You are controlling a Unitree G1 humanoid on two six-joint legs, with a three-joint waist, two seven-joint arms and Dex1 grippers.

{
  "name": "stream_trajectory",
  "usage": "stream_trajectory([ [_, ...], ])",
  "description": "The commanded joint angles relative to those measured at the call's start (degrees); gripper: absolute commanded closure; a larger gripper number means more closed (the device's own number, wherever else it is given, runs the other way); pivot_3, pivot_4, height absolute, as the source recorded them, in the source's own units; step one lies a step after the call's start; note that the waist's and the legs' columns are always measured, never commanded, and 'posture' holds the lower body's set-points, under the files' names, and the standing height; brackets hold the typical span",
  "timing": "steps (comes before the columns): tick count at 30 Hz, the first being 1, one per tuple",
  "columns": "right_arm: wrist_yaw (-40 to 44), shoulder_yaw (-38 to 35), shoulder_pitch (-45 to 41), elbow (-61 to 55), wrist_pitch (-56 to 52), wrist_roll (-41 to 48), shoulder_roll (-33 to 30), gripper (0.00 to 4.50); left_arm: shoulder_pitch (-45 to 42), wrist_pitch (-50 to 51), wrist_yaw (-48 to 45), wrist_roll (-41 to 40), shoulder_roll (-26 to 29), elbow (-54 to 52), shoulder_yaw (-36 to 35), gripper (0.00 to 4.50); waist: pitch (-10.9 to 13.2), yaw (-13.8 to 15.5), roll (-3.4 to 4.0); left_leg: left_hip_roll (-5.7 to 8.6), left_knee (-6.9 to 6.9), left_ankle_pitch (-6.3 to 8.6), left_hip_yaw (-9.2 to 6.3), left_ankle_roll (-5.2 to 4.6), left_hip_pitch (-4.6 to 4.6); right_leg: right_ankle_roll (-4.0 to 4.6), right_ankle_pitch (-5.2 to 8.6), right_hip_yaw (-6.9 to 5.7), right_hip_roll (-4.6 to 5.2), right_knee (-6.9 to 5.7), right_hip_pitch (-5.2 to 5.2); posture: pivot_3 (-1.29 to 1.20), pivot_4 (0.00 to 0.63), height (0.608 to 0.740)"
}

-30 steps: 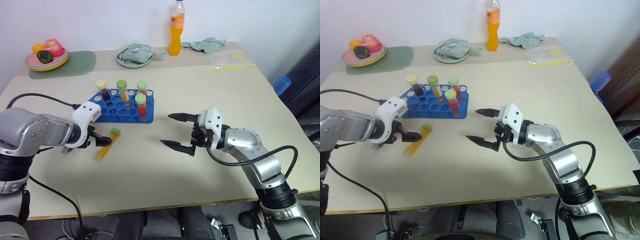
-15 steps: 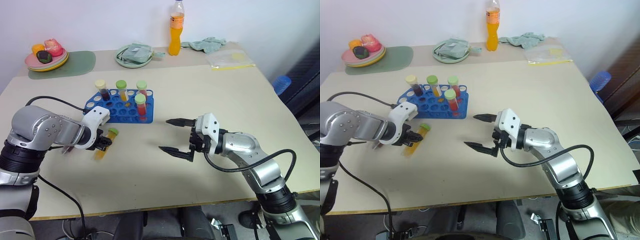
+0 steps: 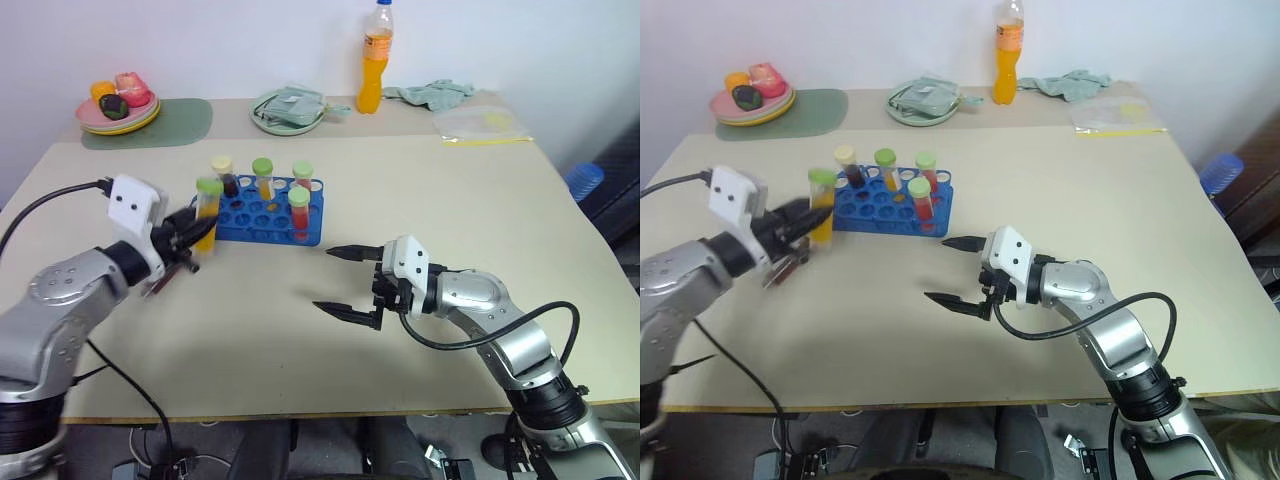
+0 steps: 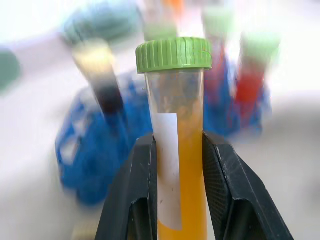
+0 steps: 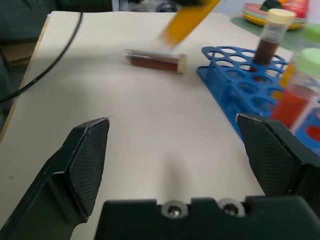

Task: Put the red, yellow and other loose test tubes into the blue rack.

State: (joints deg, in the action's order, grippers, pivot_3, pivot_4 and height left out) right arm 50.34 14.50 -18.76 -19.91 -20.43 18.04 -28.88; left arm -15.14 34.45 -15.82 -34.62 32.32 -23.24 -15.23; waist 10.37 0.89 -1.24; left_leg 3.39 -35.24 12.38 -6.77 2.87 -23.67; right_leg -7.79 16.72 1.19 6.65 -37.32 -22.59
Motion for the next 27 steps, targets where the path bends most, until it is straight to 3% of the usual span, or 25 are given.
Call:
stream_trajectory([
  [1, -0.6, 0.0, -0.5, -0.5, 1.1, -0.4, 1.1, 0.0, -2.0, -11.6, 10.0, 11.9, -8.2, -2.1, 4.9, 3.83, -0.1, -0.2, -0.18, 0.12, -0.03, 0.01, 0.03, -0.02, -0.02, -0.03, -0.02, 0.01, 0.02, 0.04, 0.0, 0.0, 0.15, 0.74],
  [5, -1.3, -0.2, -0.5, -0.5, 0.9, -0.6, 1.7, 0.0, -1.9, -21.0, 15.4, 25.2, -14.5, 3.9, 12.7, 3.83, -0.1, -0.5, -0.17, 0.16, 0.02, -0.02, 0.14, 0.04, -0.01, -0.04, -0.03, 0.11, 0.01, 0.04, -0.08, 0.0, 0.15, 0.74],
  [9, -1.7, -0.2, -0.3, -0.7, 0.8, -0.8, 1.9, 0.0, -2.6, -25.8, 17.0, 30.6, -18.3, 10.6, 15.4, 3.83, -0.1, -0.6, -0.18, 0.15, 0.01, 0.02, 0.14, -0.04, 0.03, -0.04, -0.03, 0.1, -0.04, 0.02, -0.06, 0.0, 0.15, 0.74],
  [17, -2.9, -0.2, 0.3, -1.8, 0.1, -0.9, 1.7, 0.0, -3.6, -31.8, 13.4, 30.7, -22.5, 17.5, 16.0, 3.83, -0.1, -0.4, -0.18, 0.16, -0.01, 0.04, 0.12, -0.07, 0.02, -0.04, -0.04, 0.09, -0.04, 0.03, -0.04, 0.0, 0.15, 0.74],
  [27, -4.4, 0.0, 0.7, -2.6, -0.6, -0.8, 2.2, 0.0, -6.6, -35.6, 11.9, 32.8, -23.9, 24.4, 16.4, 3.83, -0.1, -0.5, -0.18, 0.16, -0.02, 0.04, 0.12, -0.07, 0.02, -0.05, -0.03, 0.07, -0.05, 0.02, -0.03, 0.0, 0.15, 0.74],
])
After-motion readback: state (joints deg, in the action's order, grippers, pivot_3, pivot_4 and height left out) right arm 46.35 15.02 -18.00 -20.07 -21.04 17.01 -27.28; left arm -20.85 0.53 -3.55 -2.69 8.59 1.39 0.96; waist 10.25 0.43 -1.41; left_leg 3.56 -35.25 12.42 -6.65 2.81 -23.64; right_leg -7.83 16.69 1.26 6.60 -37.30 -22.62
